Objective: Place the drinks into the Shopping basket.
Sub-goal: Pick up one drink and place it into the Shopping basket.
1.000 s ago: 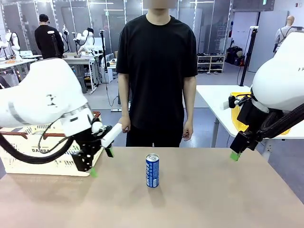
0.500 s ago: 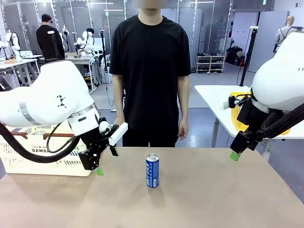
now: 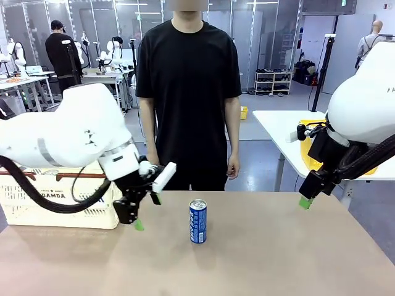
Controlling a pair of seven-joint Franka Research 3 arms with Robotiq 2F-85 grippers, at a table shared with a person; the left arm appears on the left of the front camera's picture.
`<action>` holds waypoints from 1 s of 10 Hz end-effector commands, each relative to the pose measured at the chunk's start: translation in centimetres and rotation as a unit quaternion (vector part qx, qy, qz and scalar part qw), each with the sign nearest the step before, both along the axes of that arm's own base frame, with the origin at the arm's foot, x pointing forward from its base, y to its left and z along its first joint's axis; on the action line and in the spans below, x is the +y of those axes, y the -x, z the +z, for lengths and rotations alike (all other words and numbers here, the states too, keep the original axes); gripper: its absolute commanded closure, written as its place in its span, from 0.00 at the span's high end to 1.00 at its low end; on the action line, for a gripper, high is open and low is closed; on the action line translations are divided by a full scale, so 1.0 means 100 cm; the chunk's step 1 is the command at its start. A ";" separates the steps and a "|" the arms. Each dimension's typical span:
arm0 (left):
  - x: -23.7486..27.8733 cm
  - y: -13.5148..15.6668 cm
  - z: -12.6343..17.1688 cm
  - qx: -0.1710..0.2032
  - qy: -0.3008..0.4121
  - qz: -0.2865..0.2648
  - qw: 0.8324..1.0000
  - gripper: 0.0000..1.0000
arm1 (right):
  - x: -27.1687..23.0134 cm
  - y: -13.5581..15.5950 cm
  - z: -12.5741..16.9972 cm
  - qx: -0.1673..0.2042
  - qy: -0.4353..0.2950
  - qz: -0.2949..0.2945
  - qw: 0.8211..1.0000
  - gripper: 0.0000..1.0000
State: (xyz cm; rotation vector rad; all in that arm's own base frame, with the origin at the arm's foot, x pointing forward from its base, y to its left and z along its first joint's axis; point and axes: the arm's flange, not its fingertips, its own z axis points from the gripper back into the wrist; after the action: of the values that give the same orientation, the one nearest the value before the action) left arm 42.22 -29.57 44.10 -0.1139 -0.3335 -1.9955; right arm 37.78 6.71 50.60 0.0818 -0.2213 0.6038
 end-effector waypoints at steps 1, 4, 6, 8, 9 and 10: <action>-0.047 -0.011 0.001 -0.005 0.001 0.024 1.000 1.00 | 0.000 0.001 0.000 0.000 0.000 0.001 1.000 1.00; -0.104 -0.028 0.005 -0.007 -0.035 0.074 0.997 1.00 | 0.000 0.001 0.000 0.000 0.000 0.001 1.000 1.00; -0.131 -0.050 0.014 -0.030 -0.039 0.095 0.994 1.00 | 0.000 0.001 0.000 0.000 0.000 0.001 1.000 1.00; -0.151 -0.067 0.021 -0.023 -0.037 0.097 0.994 1.00 | 0.000 0.001 0.000 0.000 0.000 0.001 1.000 1.00; -0.157 -0.077 0.023 -0.016 -0.037 0.102 0.994 1.00 | 0.000 0.001 0.000 0.000 0.000 0.001 1.000 1.00; -0.161 -0.083 0.022 -0.010 -0.038 0.106 0.994 1.00 | 0.000 0.001 0.000 0.000 0.000 0.001 1.000 1.00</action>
State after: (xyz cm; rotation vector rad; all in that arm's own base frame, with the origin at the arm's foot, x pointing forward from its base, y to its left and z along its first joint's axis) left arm 49.78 -44.61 46.10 -0.0090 -0.3073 -1.8144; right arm 37.77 6.72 50.61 0.0818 -0.2215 0.6039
